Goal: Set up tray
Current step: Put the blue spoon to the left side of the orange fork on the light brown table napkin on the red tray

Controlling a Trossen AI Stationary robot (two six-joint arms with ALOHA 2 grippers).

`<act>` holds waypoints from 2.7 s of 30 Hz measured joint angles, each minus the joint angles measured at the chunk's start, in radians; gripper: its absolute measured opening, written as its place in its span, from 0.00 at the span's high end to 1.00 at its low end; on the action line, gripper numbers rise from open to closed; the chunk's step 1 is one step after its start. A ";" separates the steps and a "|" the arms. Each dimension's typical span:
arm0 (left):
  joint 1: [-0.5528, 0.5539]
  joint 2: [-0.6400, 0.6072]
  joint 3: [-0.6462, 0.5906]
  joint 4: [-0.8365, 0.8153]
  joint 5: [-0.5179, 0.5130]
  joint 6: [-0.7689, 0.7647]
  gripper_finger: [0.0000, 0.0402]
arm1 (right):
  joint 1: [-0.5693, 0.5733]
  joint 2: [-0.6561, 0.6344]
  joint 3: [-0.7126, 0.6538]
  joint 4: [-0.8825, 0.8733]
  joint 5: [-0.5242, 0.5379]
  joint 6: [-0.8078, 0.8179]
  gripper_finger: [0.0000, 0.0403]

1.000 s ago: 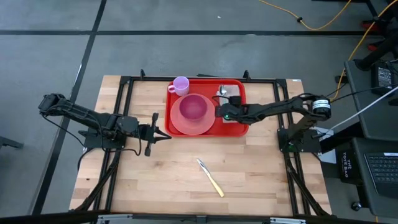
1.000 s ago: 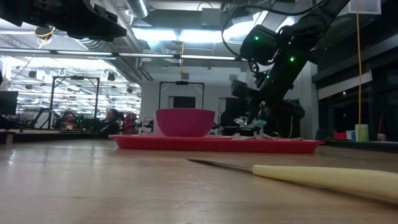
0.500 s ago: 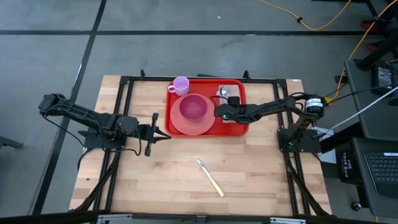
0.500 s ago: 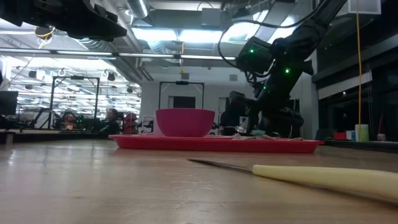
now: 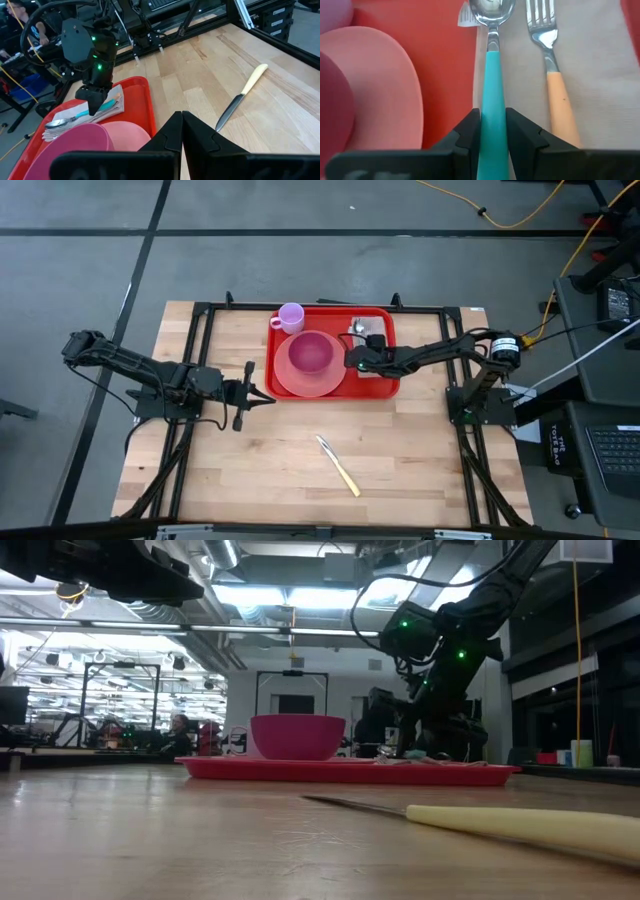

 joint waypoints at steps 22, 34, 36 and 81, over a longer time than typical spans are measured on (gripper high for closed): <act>0.000 0.000 0.000 0.000 0.000 -0.001 0.99 | -0.010 0.049 0.000 0.016 -0.017 0.026 0.79; 0.000 0.000 0.000 0.000 0.000 -0.003 0.99 | -0.011 0.049 0.000 0.015 -0.012 0.025 0.76; 0.000 0.000 0.000 0.000 0.000 -0.003 0.99 | -0.011 0.049 0.000 0.015 -0.012 0.024 0.76; 0.000 0.000 0.000 0.000 0.000 -0.071 0.99 | -0.011 0.047 0.000 0.035 -0.036 0.003 0.55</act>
